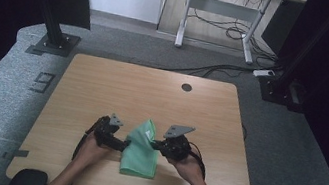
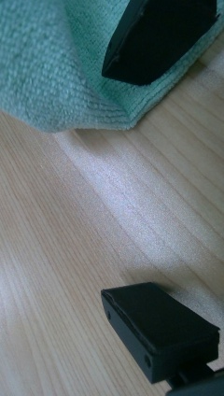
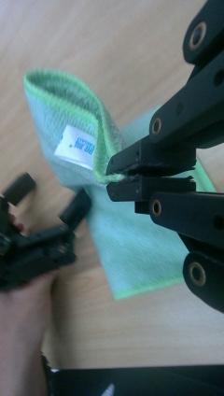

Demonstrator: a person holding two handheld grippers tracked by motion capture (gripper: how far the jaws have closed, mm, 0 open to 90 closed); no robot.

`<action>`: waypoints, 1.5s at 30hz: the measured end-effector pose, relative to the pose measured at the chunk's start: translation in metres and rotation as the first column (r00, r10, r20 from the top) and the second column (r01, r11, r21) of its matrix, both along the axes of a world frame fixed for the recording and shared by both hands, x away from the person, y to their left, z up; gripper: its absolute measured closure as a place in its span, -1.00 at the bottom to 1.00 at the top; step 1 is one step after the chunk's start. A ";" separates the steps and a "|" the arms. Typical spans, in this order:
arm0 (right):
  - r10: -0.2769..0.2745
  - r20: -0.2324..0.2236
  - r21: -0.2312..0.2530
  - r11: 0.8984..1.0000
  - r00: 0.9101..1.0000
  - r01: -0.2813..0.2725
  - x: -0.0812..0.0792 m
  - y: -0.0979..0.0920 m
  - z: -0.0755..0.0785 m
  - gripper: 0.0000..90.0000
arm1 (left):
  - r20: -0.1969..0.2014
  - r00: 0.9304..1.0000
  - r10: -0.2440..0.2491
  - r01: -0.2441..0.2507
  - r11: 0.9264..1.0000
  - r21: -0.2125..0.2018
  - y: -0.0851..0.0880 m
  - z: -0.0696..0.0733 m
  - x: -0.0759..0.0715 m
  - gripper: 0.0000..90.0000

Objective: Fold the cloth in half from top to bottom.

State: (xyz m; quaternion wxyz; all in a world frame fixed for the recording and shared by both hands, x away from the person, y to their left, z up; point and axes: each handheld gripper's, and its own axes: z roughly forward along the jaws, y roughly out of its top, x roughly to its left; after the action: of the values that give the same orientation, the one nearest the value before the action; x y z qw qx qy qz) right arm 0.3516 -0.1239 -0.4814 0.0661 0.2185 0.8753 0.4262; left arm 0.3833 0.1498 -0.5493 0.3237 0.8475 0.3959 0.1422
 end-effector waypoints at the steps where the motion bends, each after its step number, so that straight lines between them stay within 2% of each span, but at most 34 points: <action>1: 0.010 -0.003 -0.013 1.000 1.000 -0.010 -0.005 0.000 -0.006 0.90 | 0.000 1.000 0.001 -0.001 1.000 0.000 0.000 0.000 0.000 -1.00; 6: 0.022 -0.022 -0.038 0.999 1.000 -0.023 -0.013 0.001 -0.017 0.90 | 0.001 1.000 0.000 0.000 1.000 0.000 0.000 0.000 0.000 -1.00; 7: 0.026 -0.023 -0.056 0.998 0.999 -0.027 -0.016 0.002 -0.022 0.90 | 0.001 1.000 0.000 0.000 1.000 0.000 0.000 0.000 0.000 -1.00; 12: 0.033 -0.040 -0.069 0.997 0.999 -0.035 -0.020 0.001 -0.031 0.89 | 0.001 1.000 0.001 -0.001 1.000 0.000 0.000 0.000 0.000 -1.00; 17: 0.026 -0.085 -0.093 0.995 0.996 -0.034 -0.023 -0.001 -0.047 0.86 | 0.000 1.000 -0.003 0.003 1.000 0.000 0.000 0.000 0.000 -1.00; 25: 0.014 -0.117 -0.080 0.997 0.993 -0.023 -0.024 -0.004 -0.054 0.83 | -0.004 1.000 -0.030 0.030 1.000 -0.004 0.002 0.000 0.001 -1.00; 27: 0.006 -0.123 -0.068 0.998 0.992 -0.015 -0.025 -0.006 -0.056 0.83 | -0.027 0.998 -0.058 0.059 0.998 0.005 0.002 0.003 0.002 -1.00; 28: 0.000 -0.129 -0.056 0.998 0.992 -0.007 -0.025 -0.007 -0.057 0.83 | -0.054 0.995 -0.087 0.087 0.996 -0.003 0.003 0.006 0.002 -1.00; 29: -0.003 -0.133 -0.050 0.999 0.991 -0.004 -0.025 -0.008 -0.057 0.83 | -0.057 0.993 -0.101 0.101 0.995 -0.006 0.004 0.009 0.002 -1.00; 32: -0.007 -0.137 -0.042 0.999 0.991 0.001 -0.024 -0.008 -0.058 0.83 | -0.057 0.991 -0.121 0.120 0.993 -0.009 0.005 0.015 0.000 -1.00; 34: -0.015 -0.146 -0.035 0.999 0.989 0.010 -0.024 -0.009 -0.059 0.83 | -0.046 0.987 -0.153 0.152 0.988 -0.025 0.006 0.025 -0.002 -0.96; 36: -0.016 -0.146 -0.032 0.999 0.989 0.011 -0.024 -0.009 -0.059 0.83 | -0.042 0.986 -0.162 0.161 0.986 -0.036 0.006 0.029 -0.003 -0.92; 37: -0.021 -0.147 -0.027 0.999 0.989 0.018 -0.024 -0.009 -0.060 0.83 | -0.032 0.983 -0.179 0.176 0.982 -0.061 0.004 0.037 -0.004 -0.81; 40: -0.029 -0.147 -0.022 0.999 0.989 0.026 -0.025 -0.009 -0.060 0.83 | -0.020 0.977 -0.214 0.212 0.974 -0.084 -0.004 0.048 -0.003 -0.64; 43: -0.039 -0.152 -0.019 0.999 0.988 0.036 -0.026 -0.009 -0.060 0.83 | -0.016 0.969 -0.245 0.243 0.966 -0.085 -0.020 0.059 0.000 -0.58; 44: -0.039 -0.152 -0.019 0.999 0.988 0.036 -0.026 -0.009 -0.060 0.83 | -0.016 0.969 -0.245 0.243 0.966 -0.085 -0.020 0.059 0.000 -0.56; 45: -0.041 -0.149 -0.016 0.999 0.988 0.039 -0.026 -0.010 -0.061 0.82 | -0.014 0.962 -0.273 0.271 0.959 -0.081 -0.032 0.066 0.003 -0.53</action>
State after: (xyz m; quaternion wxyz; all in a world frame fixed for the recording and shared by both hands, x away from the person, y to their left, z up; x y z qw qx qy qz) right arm 0.3257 -0.1334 -0.5421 0.0102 0.2670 0.8760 0.4016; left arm 0.3867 0.1173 -0.4832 0.3683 0.8821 0.2852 0.0702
